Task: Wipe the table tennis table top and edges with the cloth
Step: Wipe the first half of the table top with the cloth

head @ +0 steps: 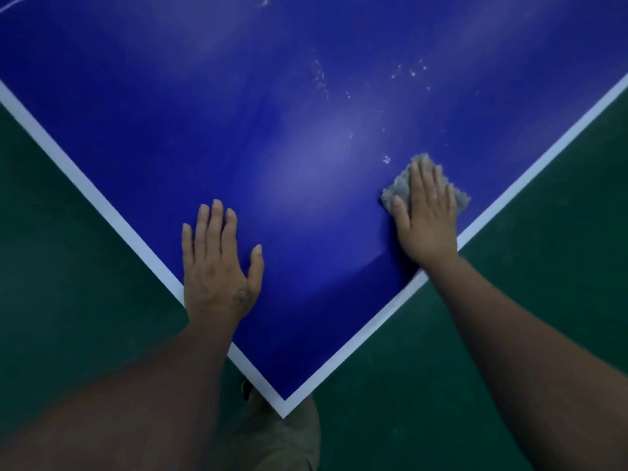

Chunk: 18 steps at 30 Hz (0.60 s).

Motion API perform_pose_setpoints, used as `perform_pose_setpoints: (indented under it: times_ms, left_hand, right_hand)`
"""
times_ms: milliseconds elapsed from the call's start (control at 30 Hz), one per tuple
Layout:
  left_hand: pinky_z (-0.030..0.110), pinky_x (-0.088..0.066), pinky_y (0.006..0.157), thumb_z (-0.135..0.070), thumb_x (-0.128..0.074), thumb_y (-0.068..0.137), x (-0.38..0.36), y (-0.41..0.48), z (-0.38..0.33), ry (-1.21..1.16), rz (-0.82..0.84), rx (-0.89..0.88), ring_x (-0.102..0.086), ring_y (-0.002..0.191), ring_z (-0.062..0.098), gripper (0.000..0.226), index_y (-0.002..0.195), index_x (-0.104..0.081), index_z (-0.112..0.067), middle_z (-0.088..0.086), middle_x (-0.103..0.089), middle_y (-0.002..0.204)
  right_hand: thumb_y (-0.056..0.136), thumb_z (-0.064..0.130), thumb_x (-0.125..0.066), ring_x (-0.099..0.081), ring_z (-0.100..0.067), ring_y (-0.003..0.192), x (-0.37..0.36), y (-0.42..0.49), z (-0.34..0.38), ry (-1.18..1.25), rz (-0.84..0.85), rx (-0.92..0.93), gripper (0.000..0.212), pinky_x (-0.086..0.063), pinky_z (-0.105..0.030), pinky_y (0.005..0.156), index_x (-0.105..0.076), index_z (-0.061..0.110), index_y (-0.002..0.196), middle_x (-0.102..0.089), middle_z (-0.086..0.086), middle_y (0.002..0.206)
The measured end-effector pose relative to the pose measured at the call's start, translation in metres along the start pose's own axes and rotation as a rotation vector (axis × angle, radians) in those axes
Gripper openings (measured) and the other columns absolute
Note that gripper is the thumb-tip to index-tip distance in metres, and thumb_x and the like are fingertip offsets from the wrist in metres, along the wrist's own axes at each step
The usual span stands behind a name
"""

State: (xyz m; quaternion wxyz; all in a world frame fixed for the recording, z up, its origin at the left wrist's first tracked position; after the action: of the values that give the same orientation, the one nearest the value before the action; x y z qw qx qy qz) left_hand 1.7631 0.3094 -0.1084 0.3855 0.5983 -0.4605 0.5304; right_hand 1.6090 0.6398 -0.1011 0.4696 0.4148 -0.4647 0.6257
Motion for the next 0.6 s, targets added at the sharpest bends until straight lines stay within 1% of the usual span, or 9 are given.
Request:
perform_pose_setpoints:
  times_ms: [67,133,200,267,367,433,500,533,600]
  left_hand:
    - [0.055,-0.01,0.135,-0.054,-0.033,0.11,-0.002,-0.001,0.0,0.009,0.009,-0.006,-0.003,0.168,0.025,0.077,0.169,-0.026,-0.005,0.011,-0.013,0.181]
    - [0.057,-0.011,0.135,-0.053,-0.034,0.109,-0.003,-0.002,0.0,0.005,0.01,-0.013,-0.004,0.168,0.026,0.077,0.169,-0.026,-0.005,0.011,-0.013,0.18]
    - [0.058,-0.013,0.134,-0.052,-0.036,0.108,-0.004,-0.001,0.001,-0.01,0.015,-0.006,-0.007,0.168,0.028,0.078,0.168,-0.028,-0.004,0.012,-0.014,0.18]
    - [0.06,-0.017,0.133,-0.051,-0.04,0.106,-0.003,0.0,-0.001,-0.041,0.0,-0.003,-0.011,0.168,0.029,0.077,0.166,-0.032,-0.003,0.013,-0.018,0.179]
    - [0.06,-0.017,0.133,-0.049,-0.041,0.105,-0.004,-0.001,-0.001,-0.067,-0.01,0.0,-0.012,0.167,0.028,0.077,0.166,-0.033,-0.003,0.013,-0.02,0.179]
    - [0.06,-0.016,0.133,-0.049,-0.041,0.104,-0.006,0.0,-0.001,-0.076,-0.012,-0.005,-0.012,0.168,0.028,0.077,0.166,-0.033,-0.003,0.013,-0.02,0.179]
    - [0.059,-0.017,0.133,-0.05,-0.041,0.104,-0.007,-0.001,0.001,-0.075,-0.022,-0.002,-0.013,0.167,0.028,0.078,0.166,-0.033,-0.003,0.013,-0.021,0.178]
    - [0.059,-0.017,0.133,-0.05,-0.042,0.104,-0.006,-0.002,0.001,-0.079,-0.025,0.002,-0.014,0.167,0.028,0.078,0.166,-0.033,-0.003,0.013,-0.022,0.178]
    - [0.058,-0.017,0.133,-0.05,-0.043,0.104,-0.006,-0.002,0.0,-0.088,-0.028,0.001,-0.015,0.167,0.028,0.078,0.166,-0.034,-0.003,0.012,-0.022,0.178]
  right_hand:
    - [0.113,0.042,-0.032,0.001,-0.02,0.166,-0.006,-0.034,0.014,0.011,-0.048,-0.002,0.068,-0.004,-0.051,0.134,-0.01,0.017,0.172,-0.004,0.001,0.18]
    - [0.112,0.039,-0.037,-0.004,-0.024,0.167,-0.021,-0.075,0.036,0.004,-0.065,0.052,0.068,-0.009,-0.055,0.133,-0.016,0.015,0.171,-0.008,-0.001,0.18]
    - [0.111,0.041,-0.037,-0.007,-0.026,0.166,-0.039,-0.1,0.064,-0.019,-0.034,0.122,0.067,-0.01,-0.056,0.133,-0.018,0.016,0.171,-0.009,0.0,0.18]
    - [0.111,0.044,-0.035,-0.007,-0.025,0.166,-0.048,-0.099,0.087,-0.025,-0.01,0.167,0.068,-0.009,-0.056,0.133,-0.018,0.017,0.171,-0.009,0.001,0.18]
    - [0.112,0.044,-0.036,-0.009,-0.023,0.166,-0.046,-0.055,0.104,-0.028,0.009,0.337,0.066,-0.01,-0.054,0.134,-0.021,0.018,0.171,-0.011,0.002,0.18]
    - [0.111,0.044,-0.039,-0.011,-0.022,0.166,-0.033,-0.011,0.097,-0.039,-0.001,0.414,0.065,-0.01,-0.052,0.134,-0.025,0.019,0.17,-0.015,0.002,0.179]
    - [0.112,0.04,-0.041,-0.01,-0.022,0.166,-0.016,0.04,0.083,-0.031,-0.007,0.372,0.063,-0.01,-0.052,0.134,-0.026,0.018,0.169,-0.017,0.001,0.178]
    - [0.113,0.039,-0.041,-0.007,-0.023,0.166,-0.008,0.066,0.074,-0.021,0.001,0.309,0.063,-0.008,-0.052,0.134,-0.024,0.019,0.17,-0.014,0.001,0.179]
    - [0.114,0.043,-0.033,0.0,-0.021,0.166,0.003,0.112,0.06,0.011,0.06,0.163,0.065,-0.002,-0.052,0.133,-0.014,0.02,0.172,-0.005,0.002,0.18]
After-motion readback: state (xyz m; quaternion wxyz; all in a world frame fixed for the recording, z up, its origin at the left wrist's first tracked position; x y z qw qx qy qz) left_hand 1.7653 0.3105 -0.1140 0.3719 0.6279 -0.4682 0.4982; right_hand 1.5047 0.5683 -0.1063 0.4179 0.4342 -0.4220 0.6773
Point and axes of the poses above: each hand's wrist, its own y-axis towards the middle knuckle, its own x-axis out of the back of the hand, z = x × y, the point moved 7 cm from there along y, towards the middle knuckle
